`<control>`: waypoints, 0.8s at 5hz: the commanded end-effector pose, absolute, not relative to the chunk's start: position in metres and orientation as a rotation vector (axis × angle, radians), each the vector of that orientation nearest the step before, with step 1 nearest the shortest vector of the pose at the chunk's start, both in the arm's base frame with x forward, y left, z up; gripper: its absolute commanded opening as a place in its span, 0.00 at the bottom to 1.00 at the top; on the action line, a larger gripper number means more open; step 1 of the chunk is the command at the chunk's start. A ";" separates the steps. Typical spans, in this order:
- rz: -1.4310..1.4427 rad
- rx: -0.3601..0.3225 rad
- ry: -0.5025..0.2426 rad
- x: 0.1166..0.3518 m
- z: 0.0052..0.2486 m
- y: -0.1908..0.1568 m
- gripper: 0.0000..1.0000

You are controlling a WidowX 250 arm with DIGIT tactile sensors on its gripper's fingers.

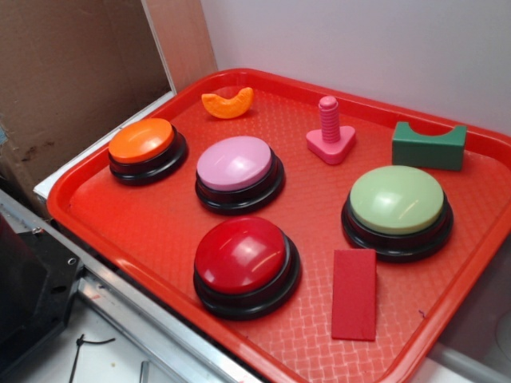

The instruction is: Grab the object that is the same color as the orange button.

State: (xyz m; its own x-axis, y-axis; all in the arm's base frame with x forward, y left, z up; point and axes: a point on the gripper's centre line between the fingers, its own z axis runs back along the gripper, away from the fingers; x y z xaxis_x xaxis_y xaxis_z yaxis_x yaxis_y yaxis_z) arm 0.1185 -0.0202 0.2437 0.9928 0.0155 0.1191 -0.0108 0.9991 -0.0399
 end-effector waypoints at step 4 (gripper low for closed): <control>0.094 0.097 -0.050 0.226 0.248 0.017 1.00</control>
